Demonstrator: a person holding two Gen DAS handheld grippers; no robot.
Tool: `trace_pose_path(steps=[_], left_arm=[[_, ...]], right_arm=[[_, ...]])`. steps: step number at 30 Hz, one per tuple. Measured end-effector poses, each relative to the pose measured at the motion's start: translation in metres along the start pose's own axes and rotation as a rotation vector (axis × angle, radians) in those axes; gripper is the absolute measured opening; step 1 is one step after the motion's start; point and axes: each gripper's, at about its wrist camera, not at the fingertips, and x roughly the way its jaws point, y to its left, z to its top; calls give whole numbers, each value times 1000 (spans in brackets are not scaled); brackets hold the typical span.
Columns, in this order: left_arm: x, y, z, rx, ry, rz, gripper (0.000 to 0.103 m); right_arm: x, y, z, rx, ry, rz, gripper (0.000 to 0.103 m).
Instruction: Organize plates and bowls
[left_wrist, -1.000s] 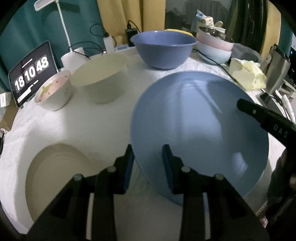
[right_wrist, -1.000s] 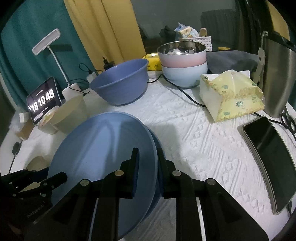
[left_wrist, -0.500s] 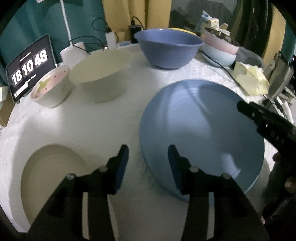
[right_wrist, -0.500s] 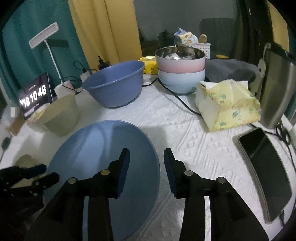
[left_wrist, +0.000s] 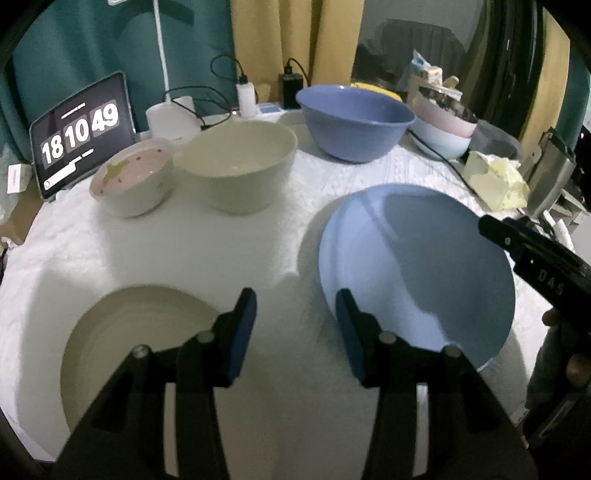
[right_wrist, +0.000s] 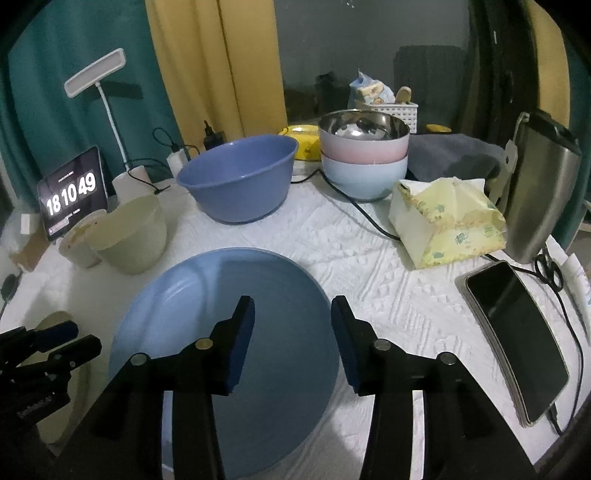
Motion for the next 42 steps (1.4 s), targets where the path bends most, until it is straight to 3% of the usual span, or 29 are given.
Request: trace_pose_path(steps=[21, 42], left_arm=[[-39, 38, -17, -56, -82, -45, 47], [-69, 83, -43, -103, -154, -29, 48]], right_arm=[[-34, 64, -6, -78, -11, 40, 46], [-48, 124, -19, -152, 4, 72, 46]])
